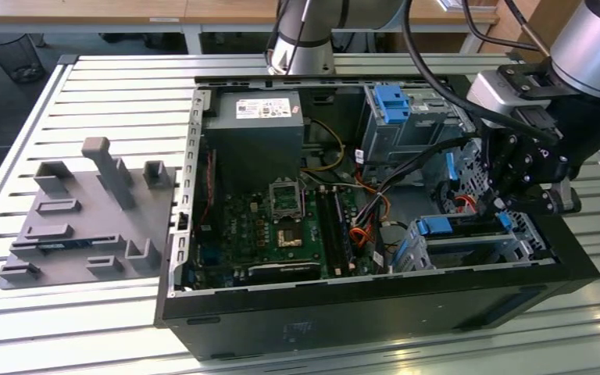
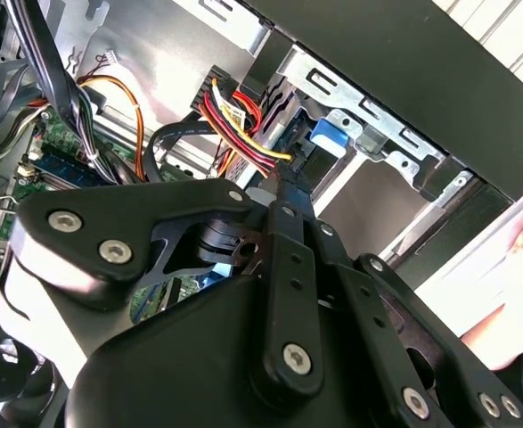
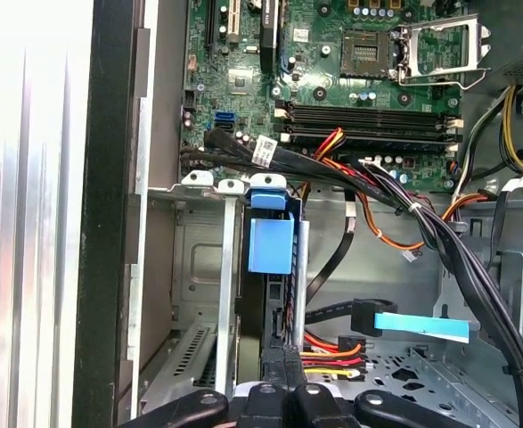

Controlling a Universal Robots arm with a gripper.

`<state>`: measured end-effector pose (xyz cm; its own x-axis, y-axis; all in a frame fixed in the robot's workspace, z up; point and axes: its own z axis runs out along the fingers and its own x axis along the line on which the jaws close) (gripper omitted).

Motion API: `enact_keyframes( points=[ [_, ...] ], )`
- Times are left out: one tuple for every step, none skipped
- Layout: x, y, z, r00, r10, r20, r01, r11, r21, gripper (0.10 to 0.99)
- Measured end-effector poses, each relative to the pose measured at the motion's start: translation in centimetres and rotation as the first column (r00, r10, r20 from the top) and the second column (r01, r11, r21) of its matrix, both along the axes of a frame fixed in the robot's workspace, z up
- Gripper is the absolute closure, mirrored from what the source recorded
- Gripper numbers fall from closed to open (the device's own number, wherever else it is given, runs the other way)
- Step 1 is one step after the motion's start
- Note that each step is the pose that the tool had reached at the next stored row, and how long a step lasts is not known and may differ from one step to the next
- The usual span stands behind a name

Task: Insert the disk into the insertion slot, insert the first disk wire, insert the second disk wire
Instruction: 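Insert the second disk wire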

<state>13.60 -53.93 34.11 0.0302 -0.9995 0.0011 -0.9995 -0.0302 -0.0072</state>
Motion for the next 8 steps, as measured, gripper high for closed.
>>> enact_keyframes(
  points=[
    [-0.01,0.0,0.0,1.0,0.0,0.0,0.0,1.0,0.0,0.98],
    [-0.04,0.0,0.01,1.0,0.0,0.0,0.0,1.0,0.0,0.98],
    [-0.07,0.0,0.01,1.0,0.0,0.0,0.0,1.0,0.0,0.98],
    [-0.11,0.0,0.01,1.0,0.0,0.0,0.0,1.0,0.0,0.98],
    [-0.15,0.0,0.0,1.0,0.0,0.0,0.0,1.0,0.0,0.98],
    [-0.2,0.0,0.0,1.0,0.0,0.0,0.0,1.0,0.0,0.98],
    [-0.28,0.0,0.01,1.0,0.0,0.0,0.0,1.0,0.0,0.98],
    [-0.35,0.0,0.0,1.0,0.0,0.0001,0.0,1.0,0.0,0.98]
  ],
)
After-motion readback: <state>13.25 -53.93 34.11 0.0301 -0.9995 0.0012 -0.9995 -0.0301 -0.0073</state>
